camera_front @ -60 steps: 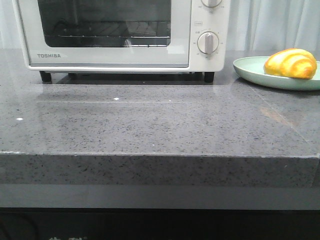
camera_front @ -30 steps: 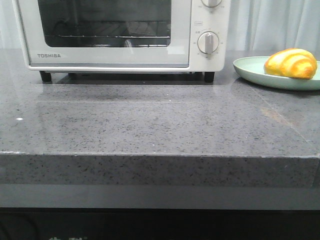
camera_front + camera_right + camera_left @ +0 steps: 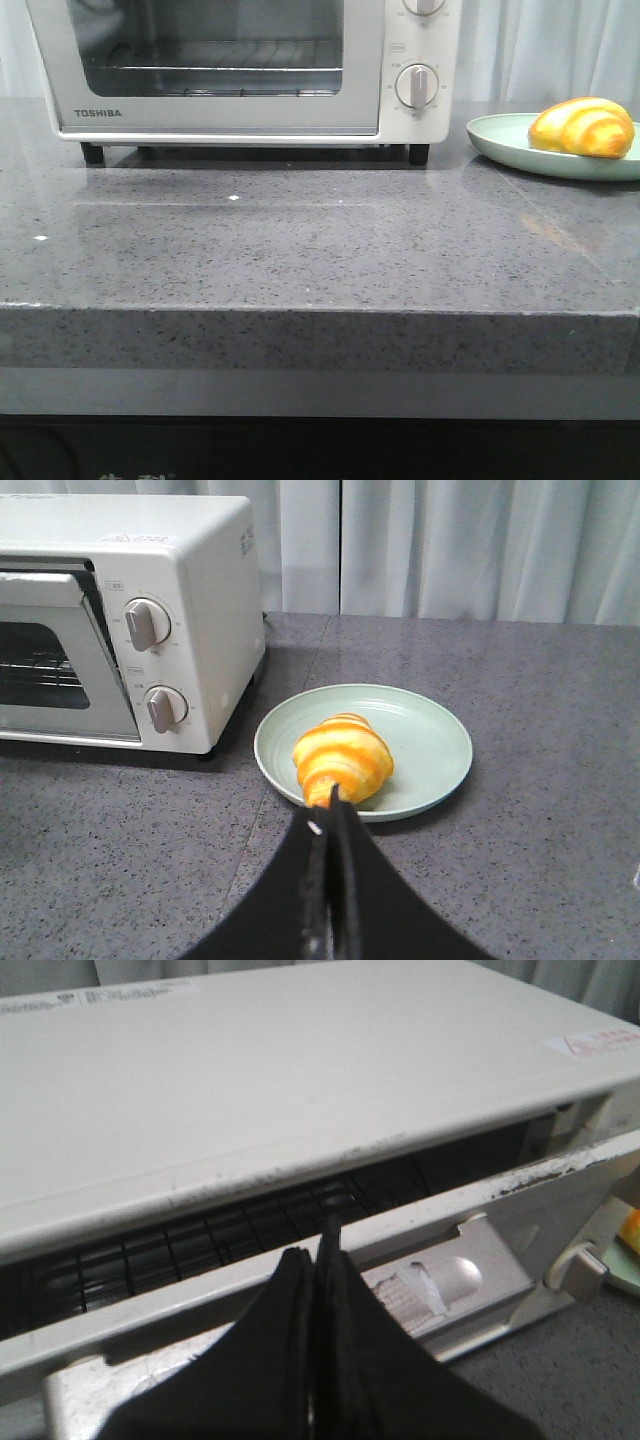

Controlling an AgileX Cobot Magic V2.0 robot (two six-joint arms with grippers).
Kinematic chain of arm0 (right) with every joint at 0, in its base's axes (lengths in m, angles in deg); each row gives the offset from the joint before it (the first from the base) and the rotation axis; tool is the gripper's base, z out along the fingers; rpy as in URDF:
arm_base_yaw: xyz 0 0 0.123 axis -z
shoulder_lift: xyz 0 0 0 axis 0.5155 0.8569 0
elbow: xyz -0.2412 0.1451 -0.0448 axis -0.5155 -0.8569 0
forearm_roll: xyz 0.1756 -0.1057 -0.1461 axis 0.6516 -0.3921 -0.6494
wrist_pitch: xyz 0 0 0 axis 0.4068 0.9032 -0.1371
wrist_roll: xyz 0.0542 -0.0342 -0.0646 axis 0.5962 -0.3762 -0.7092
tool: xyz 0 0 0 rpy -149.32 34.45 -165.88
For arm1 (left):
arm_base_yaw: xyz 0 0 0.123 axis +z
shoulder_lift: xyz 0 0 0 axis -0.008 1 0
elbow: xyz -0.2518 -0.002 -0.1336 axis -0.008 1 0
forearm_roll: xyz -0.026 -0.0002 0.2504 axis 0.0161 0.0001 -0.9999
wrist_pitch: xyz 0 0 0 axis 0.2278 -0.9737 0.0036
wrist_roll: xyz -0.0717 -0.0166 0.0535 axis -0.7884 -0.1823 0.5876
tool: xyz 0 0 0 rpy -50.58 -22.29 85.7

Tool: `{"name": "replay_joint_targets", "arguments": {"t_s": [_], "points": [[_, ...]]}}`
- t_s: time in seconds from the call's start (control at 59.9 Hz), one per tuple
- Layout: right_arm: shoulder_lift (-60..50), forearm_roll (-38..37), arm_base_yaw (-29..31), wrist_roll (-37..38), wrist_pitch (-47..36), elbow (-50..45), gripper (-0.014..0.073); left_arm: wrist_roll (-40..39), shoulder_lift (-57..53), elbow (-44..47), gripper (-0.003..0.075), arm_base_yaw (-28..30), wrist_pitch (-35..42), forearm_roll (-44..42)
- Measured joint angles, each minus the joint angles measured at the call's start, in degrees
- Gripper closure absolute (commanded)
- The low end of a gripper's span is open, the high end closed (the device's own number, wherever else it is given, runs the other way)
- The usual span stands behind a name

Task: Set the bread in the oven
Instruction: 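Hook the left gripper on the oven door handle and pull it down, then lower the oven door fully open and withdraw the left gripper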

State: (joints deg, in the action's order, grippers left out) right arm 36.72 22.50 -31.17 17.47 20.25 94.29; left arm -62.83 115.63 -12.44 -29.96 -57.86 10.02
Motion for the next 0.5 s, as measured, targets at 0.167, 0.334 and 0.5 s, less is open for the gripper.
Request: {"name": "replay_joint_targets", "arguments": {"t_s": [0.167,0.334,0.5], "points": [[0.0,0.1,0.0,0.0,0.0,0.0,0.066,0.0,-5.2,7.4,0.0741,-2.7,0.7,0.5],[0.0,0.1,0.0,0.0,0.0,0.0,0.066,0.0,-10.2,15.3,0.0741,-3.4,3.1,3.0],[0.0,0.1,0.0,0.0,0.0,0.0,0.066,0.0,-15.1,16.9,0.0741,0.6,2.3,3.5]]}}
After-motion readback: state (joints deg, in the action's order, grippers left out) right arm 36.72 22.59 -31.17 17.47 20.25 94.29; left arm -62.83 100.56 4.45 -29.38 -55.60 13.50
